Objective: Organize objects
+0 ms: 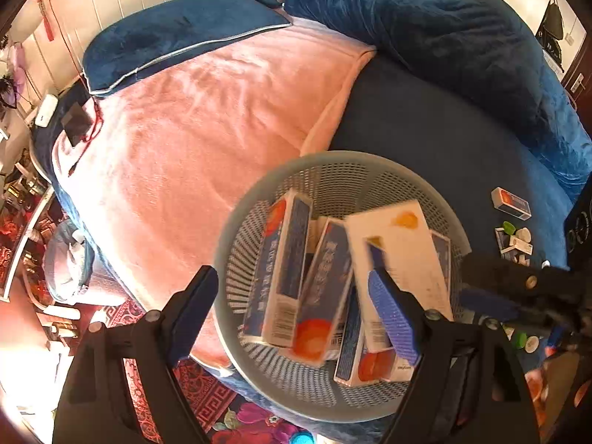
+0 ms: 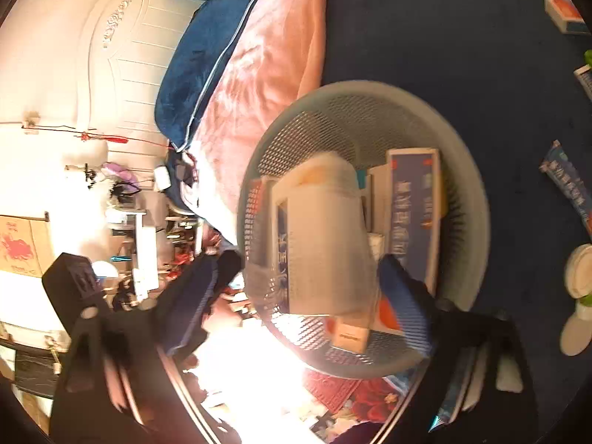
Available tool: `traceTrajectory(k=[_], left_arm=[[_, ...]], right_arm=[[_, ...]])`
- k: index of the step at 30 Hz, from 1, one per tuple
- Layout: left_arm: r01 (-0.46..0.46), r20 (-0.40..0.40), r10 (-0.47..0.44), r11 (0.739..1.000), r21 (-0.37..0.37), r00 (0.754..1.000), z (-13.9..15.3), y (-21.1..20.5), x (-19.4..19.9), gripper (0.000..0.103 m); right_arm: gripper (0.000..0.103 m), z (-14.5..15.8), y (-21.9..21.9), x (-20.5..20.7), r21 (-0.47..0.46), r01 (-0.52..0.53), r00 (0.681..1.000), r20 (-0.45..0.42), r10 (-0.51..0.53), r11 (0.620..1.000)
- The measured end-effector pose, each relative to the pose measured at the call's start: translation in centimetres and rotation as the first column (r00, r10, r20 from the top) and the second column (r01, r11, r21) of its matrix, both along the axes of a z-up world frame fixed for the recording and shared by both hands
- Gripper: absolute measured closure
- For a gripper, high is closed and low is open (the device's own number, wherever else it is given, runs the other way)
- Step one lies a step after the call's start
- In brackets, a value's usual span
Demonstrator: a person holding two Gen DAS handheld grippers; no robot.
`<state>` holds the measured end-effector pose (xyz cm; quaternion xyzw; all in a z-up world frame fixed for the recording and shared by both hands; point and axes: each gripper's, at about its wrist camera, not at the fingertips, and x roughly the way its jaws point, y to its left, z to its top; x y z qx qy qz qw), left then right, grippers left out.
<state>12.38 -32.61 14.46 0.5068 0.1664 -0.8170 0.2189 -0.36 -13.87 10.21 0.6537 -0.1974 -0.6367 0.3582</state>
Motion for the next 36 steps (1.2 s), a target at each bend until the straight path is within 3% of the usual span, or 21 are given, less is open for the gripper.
traceTrajectory(k=[4,8,12,36], left_arm=[[-0.007,0.025,0.009,0.999,-0.052,1.000,0.1,0.5,0.2,0.018],[0.003,0.058,0.002,0.995,-0.100,0.998,0.0,1.1,-0.1,0.017],[0.017,0.073,-0.008,0.993,-0.114,0.997,-0.2,1.5,-0.4,0.017],[0.039,0.089,-0.029,0.992,-0.121,0.996,-0.3,3.1,-1.1,0.016]], right_arm=[[0.004,0.7,1.0,0.1,0.130,0.021,0.998,-0.059,-0.013,0.991],[0.003,0.5,1.1,0.4,0.303,-0.002,0.992,-0.118,0.040,0.953],[0.003,0.3,0.5,1.1,0.393,-0.042,0.983,-0.150,0.109,0.919],[0.003,0.5,1.3,1.1,0.402,-0.062,0.980,-0.151,0.133,0.913]])
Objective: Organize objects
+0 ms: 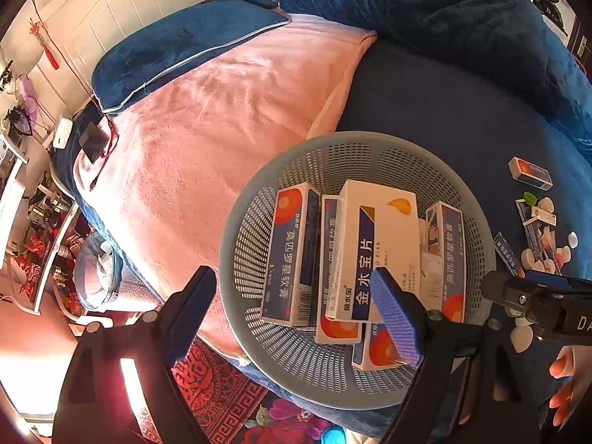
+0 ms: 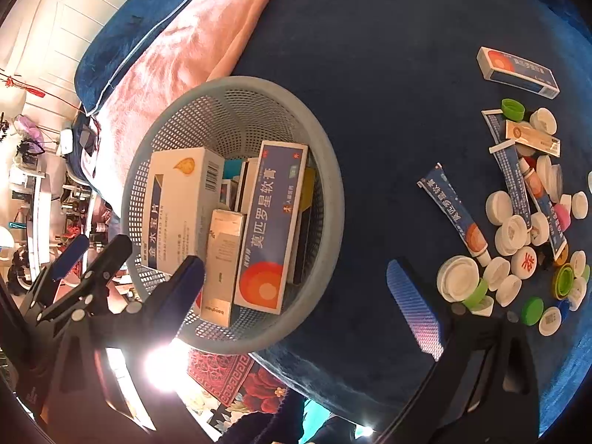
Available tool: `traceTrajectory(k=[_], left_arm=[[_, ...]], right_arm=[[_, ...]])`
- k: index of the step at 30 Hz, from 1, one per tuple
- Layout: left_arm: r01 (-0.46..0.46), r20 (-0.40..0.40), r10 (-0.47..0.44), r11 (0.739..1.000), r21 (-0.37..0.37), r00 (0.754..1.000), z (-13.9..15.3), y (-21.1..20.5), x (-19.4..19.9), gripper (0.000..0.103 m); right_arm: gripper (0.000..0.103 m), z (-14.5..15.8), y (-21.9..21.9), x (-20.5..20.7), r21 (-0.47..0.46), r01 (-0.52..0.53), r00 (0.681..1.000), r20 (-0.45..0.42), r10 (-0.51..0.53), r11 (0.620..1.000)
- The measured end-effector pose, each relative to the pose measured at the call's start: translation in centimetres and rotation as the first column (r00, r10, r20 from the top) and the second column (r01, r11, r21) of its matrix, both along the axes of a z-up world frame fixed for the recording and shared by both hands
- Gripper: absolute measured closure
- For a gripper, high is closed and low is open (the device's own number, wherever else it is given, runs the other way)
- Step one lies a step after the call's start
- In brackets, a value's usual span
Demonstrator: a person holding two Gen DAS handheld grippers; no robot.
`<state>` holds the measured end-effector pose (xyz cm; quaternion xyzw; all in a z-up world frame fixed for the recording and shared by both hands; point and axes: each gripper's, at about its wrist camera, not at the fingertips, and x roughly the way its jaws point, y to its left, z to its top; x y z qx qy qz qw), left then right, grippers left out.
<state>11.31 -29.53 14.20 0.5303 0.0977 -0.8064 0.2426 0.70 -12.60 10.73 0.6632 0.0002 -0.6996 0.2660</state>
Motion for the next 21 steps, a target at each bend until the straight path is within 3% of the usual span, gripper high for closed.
traceTrajectory(k=[21], left_arm=[[0.013,0.008,-0.013,1.000,0.000,1.000,0.1,1.6,-0.7,0.016]], right_arm=[[0.003,0.3,1.0,-0.1,0.005,-0.012,1.000,-0.013,0.012,1.000]])
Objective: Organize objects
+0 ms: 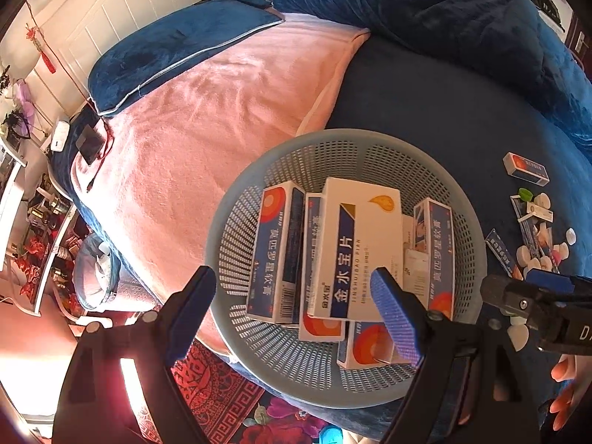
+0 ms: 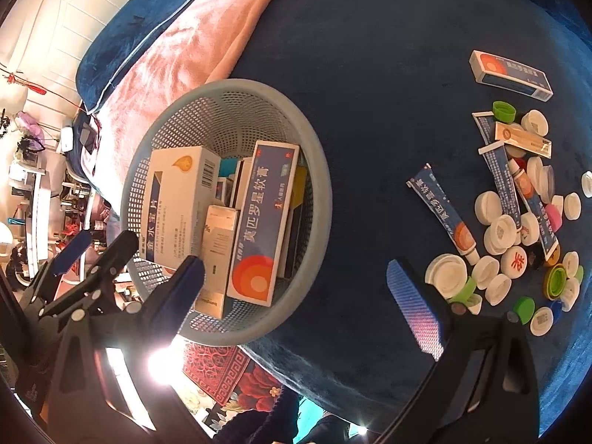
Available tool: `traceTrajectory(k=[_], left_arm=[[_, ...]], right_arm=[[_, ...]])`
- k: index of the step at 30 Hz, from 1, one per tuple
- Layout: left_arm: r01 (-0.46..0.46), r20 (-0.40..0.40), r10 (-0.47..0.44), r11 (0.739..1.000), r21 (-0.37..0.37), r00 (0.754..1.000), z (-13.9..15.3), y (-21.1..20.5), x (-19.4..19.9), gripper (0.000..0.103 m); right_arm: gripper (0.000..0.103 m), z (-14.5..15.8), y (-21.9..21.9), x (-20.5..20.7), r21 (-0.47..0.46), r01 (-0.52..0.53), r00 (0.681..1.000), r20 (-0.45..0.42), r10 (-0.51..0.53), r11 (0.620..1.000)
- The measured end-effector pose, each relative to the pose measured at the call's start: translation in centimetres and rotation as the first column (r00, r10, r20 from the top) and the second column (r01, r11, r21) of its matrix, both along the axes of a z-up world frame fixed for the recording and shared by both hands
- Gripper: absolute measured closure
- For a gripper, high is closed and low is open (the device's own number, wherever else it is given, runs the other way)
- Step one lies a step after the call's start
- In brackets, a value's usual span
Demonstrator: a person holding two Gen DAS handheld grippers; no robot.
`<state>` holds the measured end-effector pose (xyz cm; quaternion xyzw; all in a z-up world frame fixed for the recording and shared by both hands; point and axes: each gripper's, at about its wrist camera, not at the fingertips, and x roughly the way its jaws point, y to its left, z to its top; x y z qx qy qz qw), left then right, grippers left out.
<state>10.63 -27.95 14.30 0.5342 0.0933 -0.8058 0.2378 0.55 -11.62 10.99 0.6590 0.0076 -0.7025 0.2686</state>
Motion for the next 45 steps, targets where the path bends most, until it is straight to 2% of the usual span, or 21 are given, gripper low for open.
traceTrajectory(k=[34,45], left_arm=[[0.090,0.009,-0.090,0.996,0.017,0.996,-0.7,5.6,-2.9,0.016],[0.120,0.010,-0.120,0.992,0.043,0.993,-1.1,8.0,-4.0,0.016]], right_arm=[[0.003,0.3,6.5,-2.0,0.036,0.065,0.998,-0.016,-0.064,0.997],[0.003,-0.5,10.0,-3.6,0.050,0.110,0.994,-0.001,-0.110,0.993]])
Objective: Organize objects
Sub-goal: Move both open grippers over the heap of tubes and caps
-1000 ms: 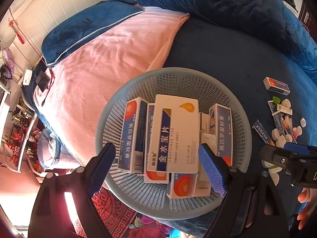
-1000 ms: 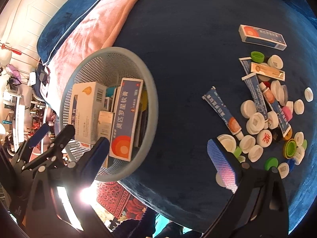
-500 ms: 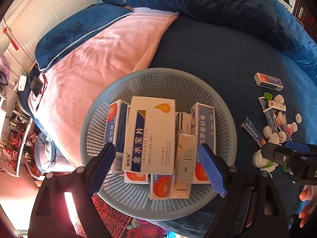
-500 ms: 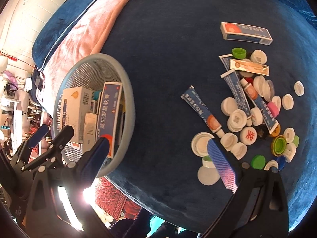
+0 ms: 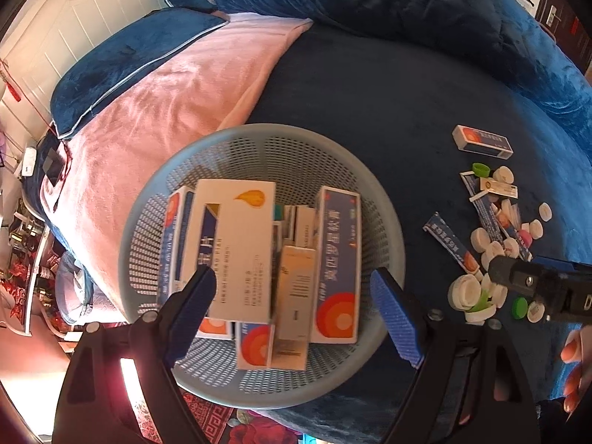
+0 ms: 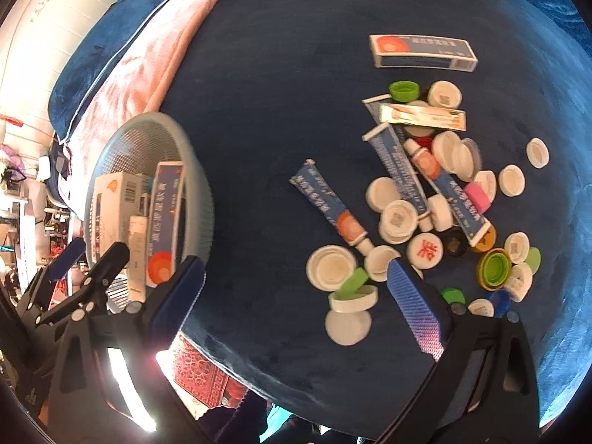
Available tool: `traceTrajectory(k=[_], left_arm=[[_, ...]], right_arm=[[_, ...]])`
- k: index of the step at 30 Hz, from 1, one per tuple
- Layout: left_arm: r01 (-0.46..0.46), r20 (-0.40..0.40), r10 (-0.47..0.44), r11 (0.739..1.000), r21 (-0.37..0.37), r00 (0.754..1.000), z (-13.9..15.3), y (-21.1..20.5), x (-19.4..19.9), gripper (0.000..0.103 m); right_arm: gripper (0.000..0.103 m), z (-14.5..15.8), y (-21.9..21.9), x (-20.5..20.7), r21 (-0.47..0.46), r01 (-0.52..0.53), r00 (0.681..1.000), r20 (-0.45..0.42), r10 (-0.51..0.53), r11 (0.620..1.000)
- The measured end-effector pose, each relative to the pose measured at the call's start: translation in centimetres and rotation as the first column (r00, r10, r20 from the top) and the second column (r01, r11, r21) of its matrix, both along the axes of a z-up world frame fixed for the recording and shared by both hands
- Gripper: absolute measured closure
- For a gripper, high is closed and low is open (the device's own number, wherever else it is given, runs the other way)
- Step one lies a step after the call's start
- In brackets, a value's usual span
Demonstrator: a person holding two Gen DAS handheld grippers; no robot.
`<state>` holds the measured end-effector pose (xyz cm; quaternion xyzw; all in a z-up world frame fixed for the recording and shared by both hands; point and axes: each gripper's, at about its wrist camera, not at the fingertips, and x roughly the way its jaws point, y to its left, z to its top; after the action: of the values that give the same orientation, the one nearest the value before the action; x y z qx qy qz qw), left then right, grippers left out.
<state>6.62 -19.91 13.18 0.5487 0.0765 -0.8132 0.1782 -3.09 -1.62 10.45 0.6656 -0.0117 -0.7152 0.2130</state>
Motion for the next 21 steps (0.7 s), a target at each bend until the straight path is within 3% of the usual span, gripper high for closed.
traceTrajectory(k=[7,11,12,16,18,21], left_arm=[[0.039,0.008,-0.039,0.999,0.015,0.999,-0.6,2.3,-1.0,0.016],[0.068,0.009,-0.069,0.997,0.030,0.998,-1.1,4.1,-1.9,0.016],[0.074,0.010,-0.075,0.997,0.035,0.997,-1.3,4.6,-2.1,0.016],[0.093,0.011,-0.094,0.993,0.074,0.996,-2.0,6.3,-3.3,0.016],[0.106,0.011,-0.108,0.991,0.082,0.994,-2.2,7.3,-3.8,0.016],[0.134,0.012,-0.136,0.987,0.090,0.991,-2.6,8.9,-4.6,0.016]], right_arm=[[0.003,-1.0,3.5,-2.1,-0.108,0.039,0.998,0.049,-0.034,0.993],[0.005,-1.4,5.7,-3.6,-0.107,0.020,1.000,-0.021,-0.023,0.994],[0.008,-1.5,6.3,-4.0,-0.108,0.025,0.999,-0.032,-0.028,0.994],[0.039,-2.6,8.6,-5.8,-0.161,0.071,0.997,-0.006,-0.073,0.984],[0.049,-3.4,9.4,-6.6,-0.176,0.084,0.996,0.017,-0.082,0.981],[0.056,-4.4,9.8,-7.1,-0.156,0.079,0.997,0.021,-0.076,0.985]])
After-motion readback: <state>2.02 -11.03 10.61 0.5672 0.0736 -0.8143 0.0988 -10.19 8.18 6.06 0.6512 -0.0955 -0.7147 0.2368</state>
